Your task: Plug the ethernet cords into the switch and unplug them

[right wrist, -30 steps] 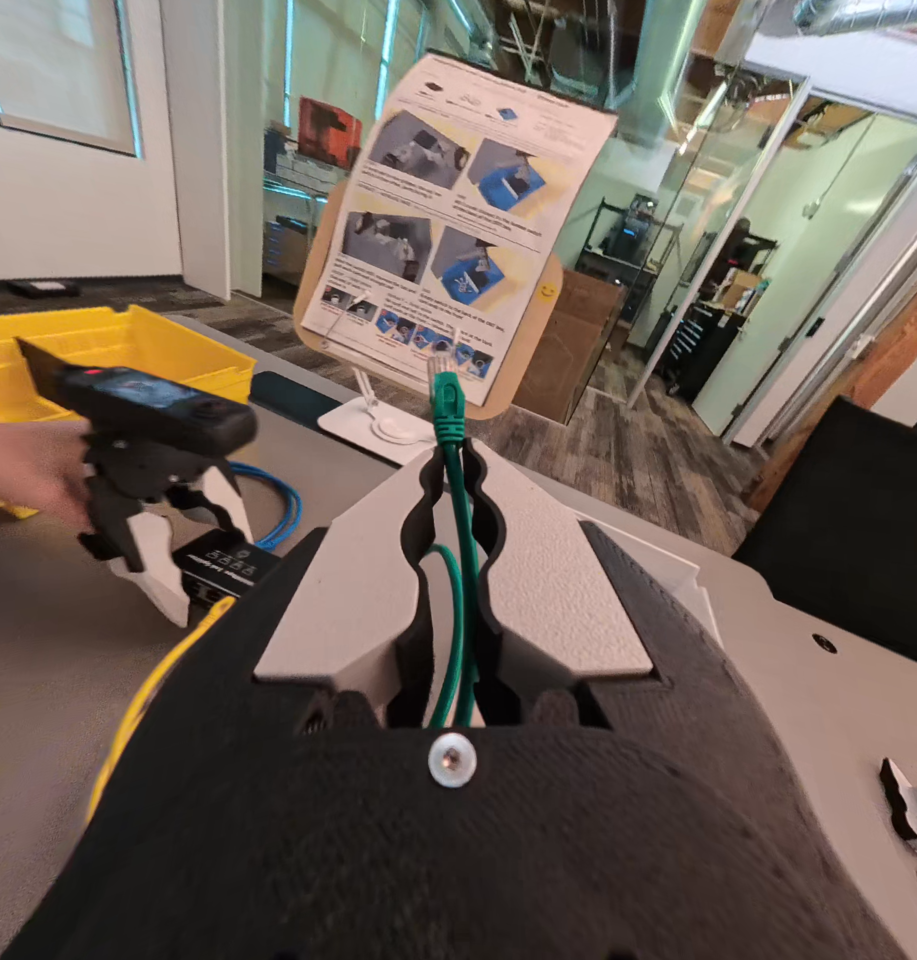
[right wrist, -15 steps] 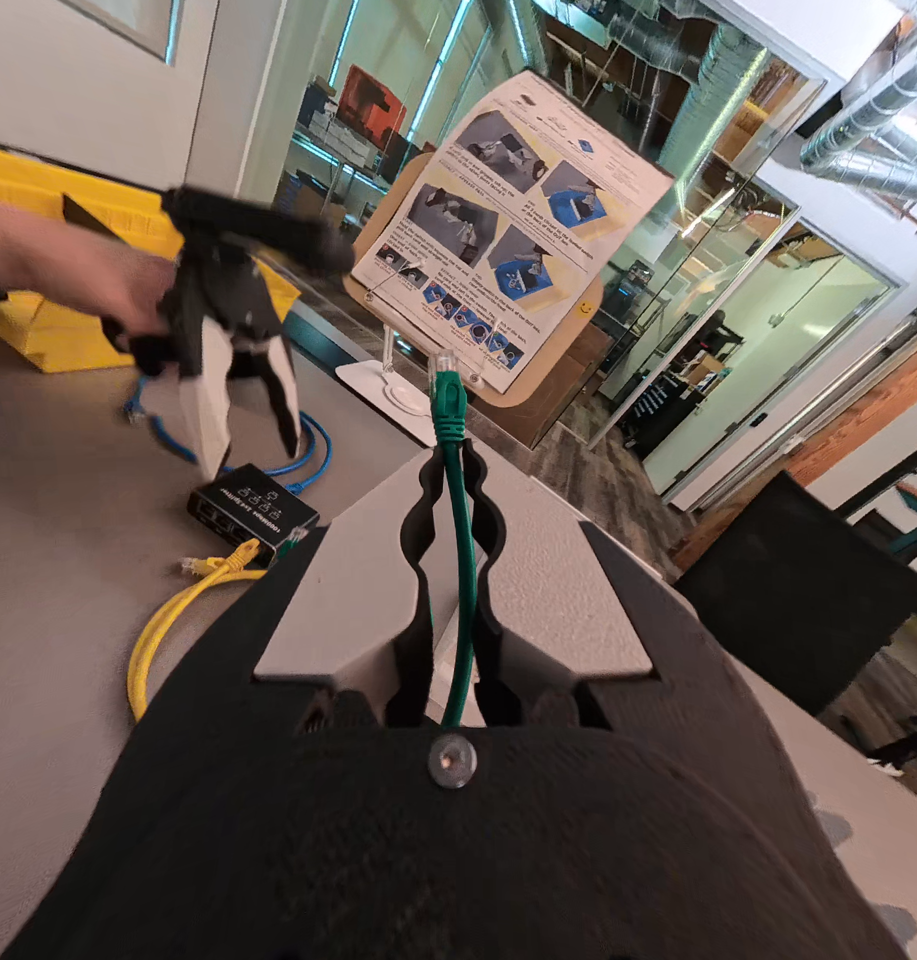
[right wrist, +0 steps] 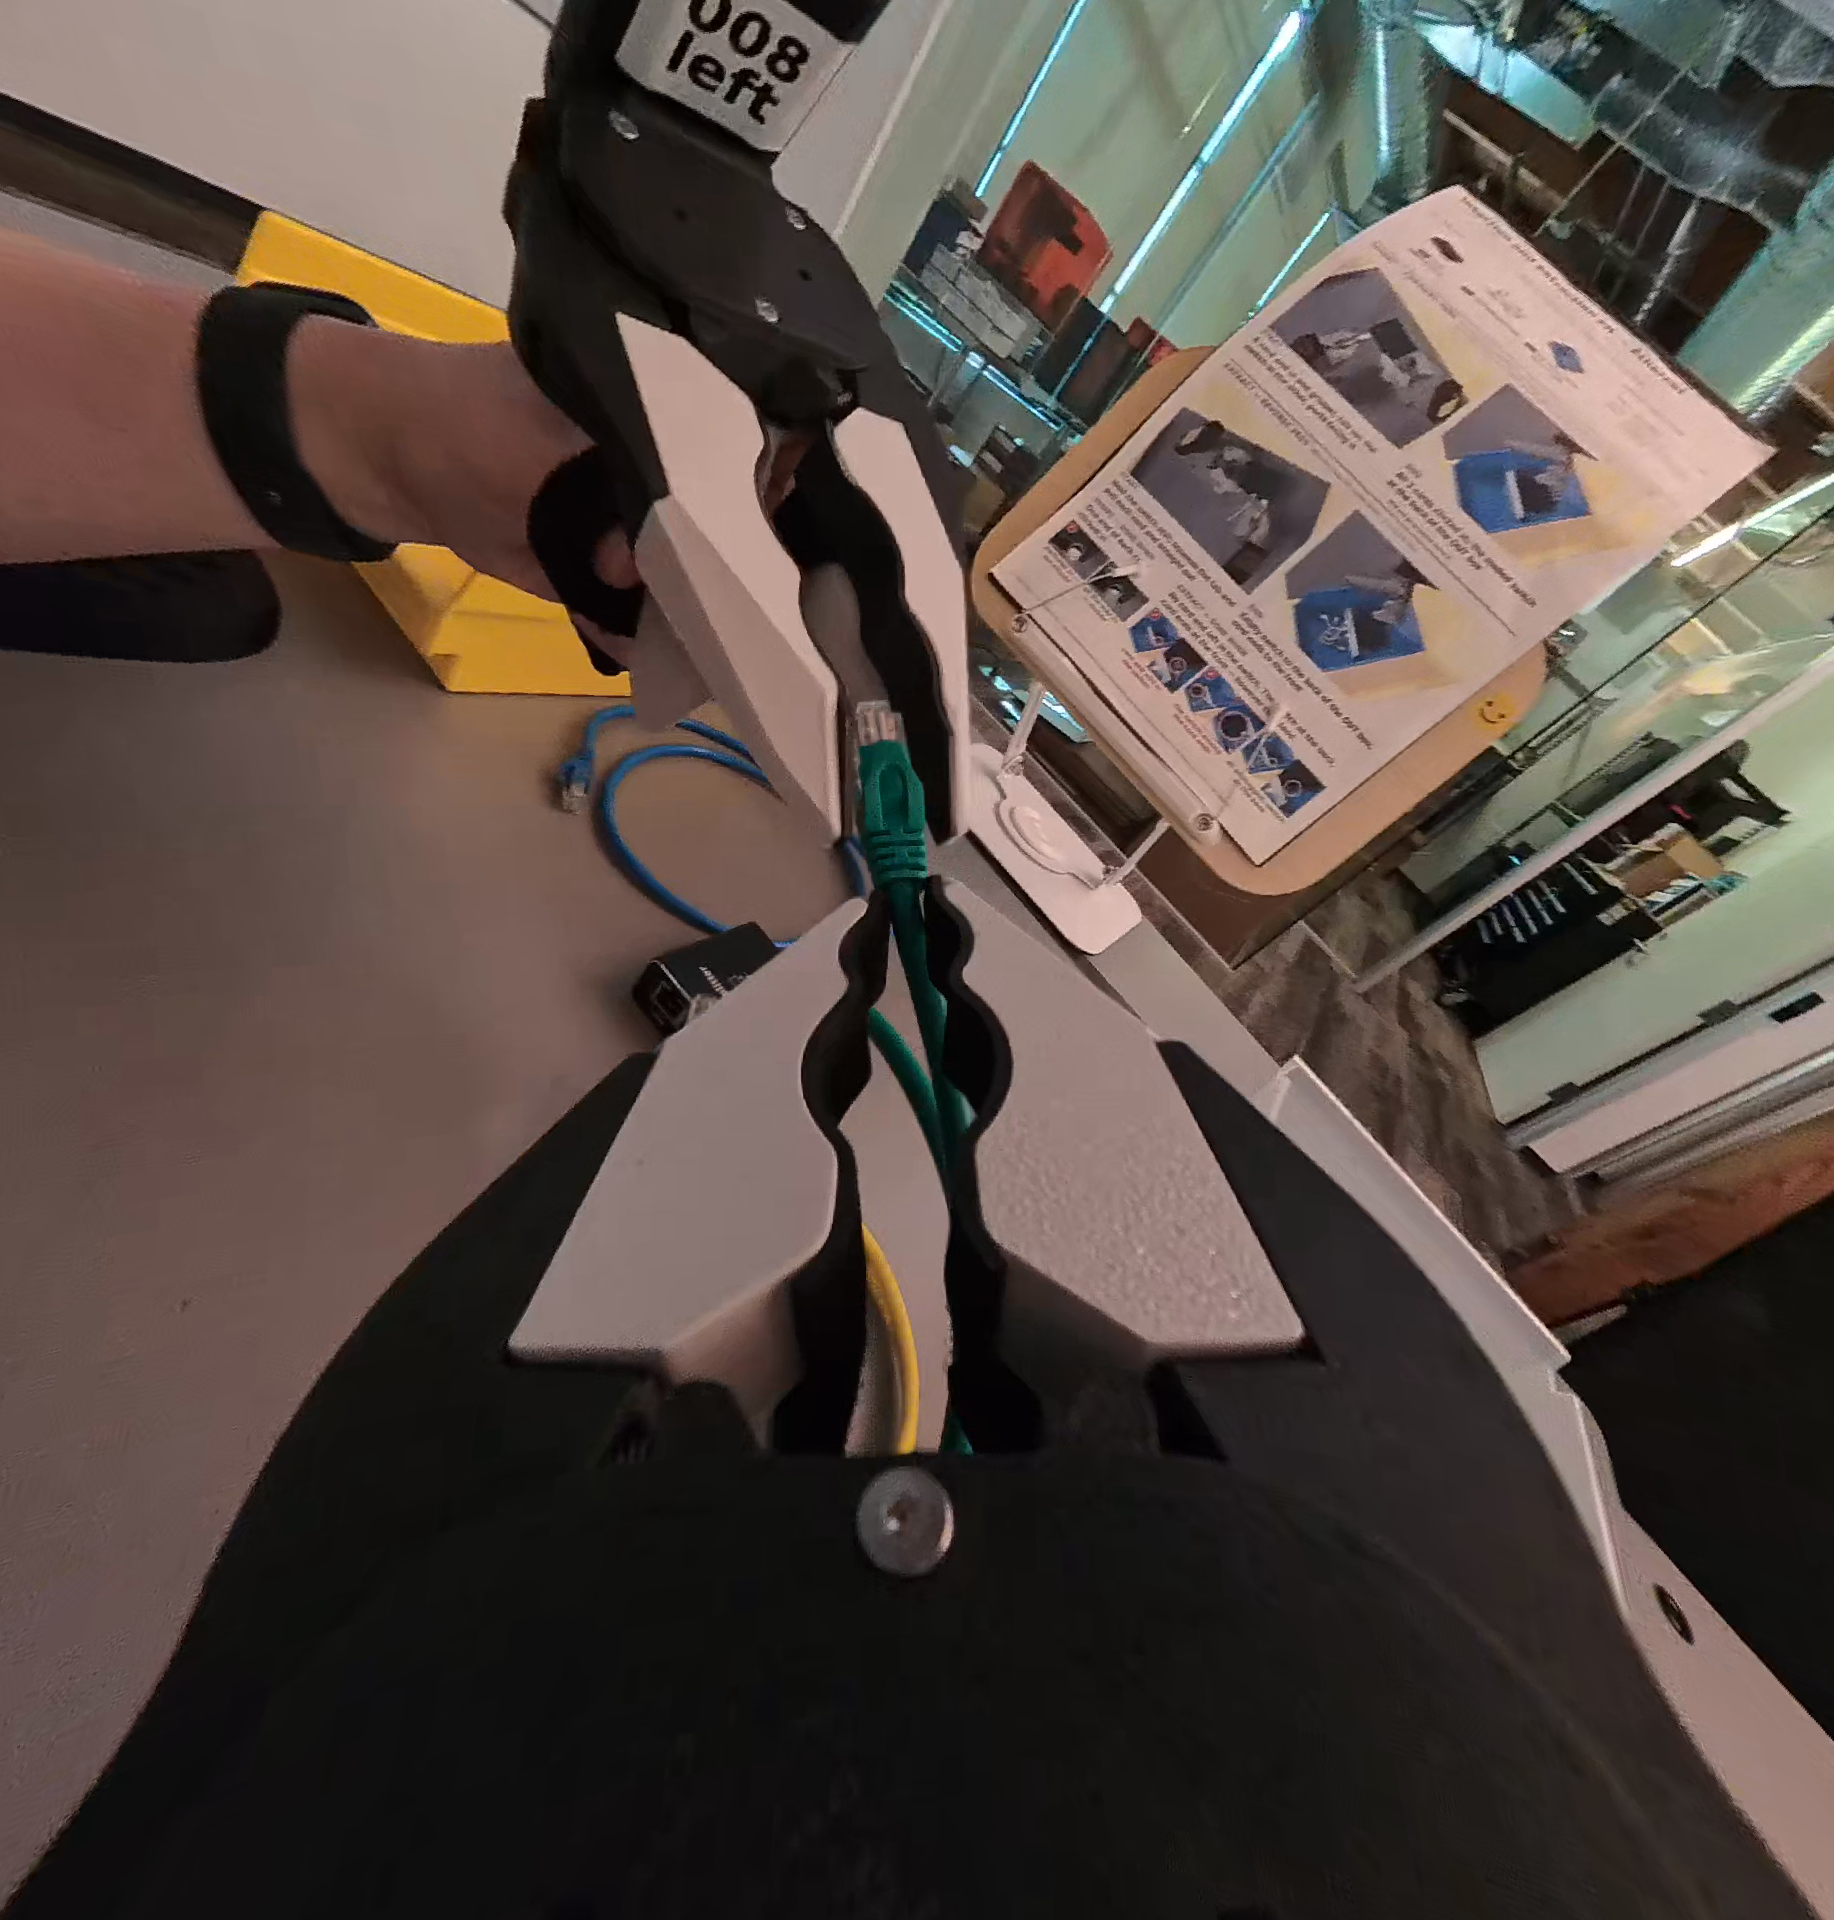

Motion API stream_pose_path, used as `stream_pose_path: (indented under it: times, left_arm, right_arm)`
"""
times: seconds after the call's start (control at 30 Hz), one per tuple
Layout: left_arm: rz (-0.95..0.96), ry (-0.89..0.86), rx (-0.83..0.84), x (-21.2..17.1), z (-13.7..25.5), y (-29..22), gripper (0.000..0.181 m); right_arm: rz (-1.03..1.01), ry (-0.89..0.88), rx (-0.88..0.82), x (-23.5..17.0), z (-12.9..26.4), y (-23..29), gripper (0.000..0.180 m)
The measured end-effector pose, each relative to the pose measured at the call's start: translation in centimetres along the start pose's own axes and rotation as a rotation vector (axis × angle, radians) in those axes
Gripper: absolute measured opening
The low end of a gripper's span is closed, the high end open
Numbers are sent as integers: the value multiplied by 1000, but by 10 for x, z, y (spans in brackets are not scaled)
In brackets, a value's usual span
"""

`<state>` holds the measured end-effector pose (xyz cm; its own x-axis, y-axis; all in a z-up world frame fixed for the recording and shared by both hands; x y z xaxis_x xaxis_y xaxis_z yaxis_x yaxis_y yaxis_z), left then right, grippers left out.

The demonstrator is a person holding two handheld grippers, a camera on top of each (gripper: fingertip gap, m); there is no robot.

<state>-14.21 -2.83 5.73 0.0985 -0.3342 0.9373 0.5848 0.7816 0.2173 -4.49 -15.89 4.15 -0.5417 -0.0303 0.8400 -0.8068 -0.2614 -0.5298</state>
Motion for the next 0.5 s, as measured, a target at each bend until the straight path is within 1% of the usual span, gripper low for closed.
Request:
stream_pose_path:
  times: [0.03,0.07,0.17,0.23,0.3,0.33,0.4,0.43,0.47,0.5]
  left_arm:
    - [-9,9,-5,0,0,-1,23]
    - [-25,31,-3,-1,0,-1,17]
    - [-68,97,4,-4,0,-3,13]
    - [-65,83,15,2,2,-4,13]
    - [-33,22,-11,12,9,-5,11]
    - [-19,14,5,15,14,-3,10]
    - [-18,0,38,17,21,0,10]
    - [-19,-1,47,18,23,1,10]
    - [-16,-3,43,18,24,1,10]
    - [-12,-9,34,19,25,1,10]
  right_arm:
    - [-1,3,5,-1,0,0,6]
    - [-2,7,11,-2,-1,0,6]
    - [-9,12,28,-6,-2,2,6]
    - [22,-27,-65,-3,0,4,10]
    - [151,-143,-186,7,7,17,14]
    - [216,-221,-217,11,11,27,18]
    - [247,-271,-331,14,16,36,17]
    - [233,-287,-296,15,16,42,17]
    - [187,-319,-207,15,15,51,13]
    - [112,-333,-84,14,10,59,9]
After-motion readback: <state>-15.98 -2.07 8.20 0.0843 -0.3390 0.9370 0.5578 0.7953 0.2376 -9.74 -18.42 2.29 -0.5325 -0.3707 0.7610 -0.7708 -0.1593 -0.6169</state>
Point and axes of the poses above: each gripper's, where its closed fingertips meet, z back along the fingers, x out of its top, y = z × x across the jaws, the point moved 9 cm from there along z, back along the fingers, and after that the axes turned 3 degrees about -z, right-handed, at the moved point
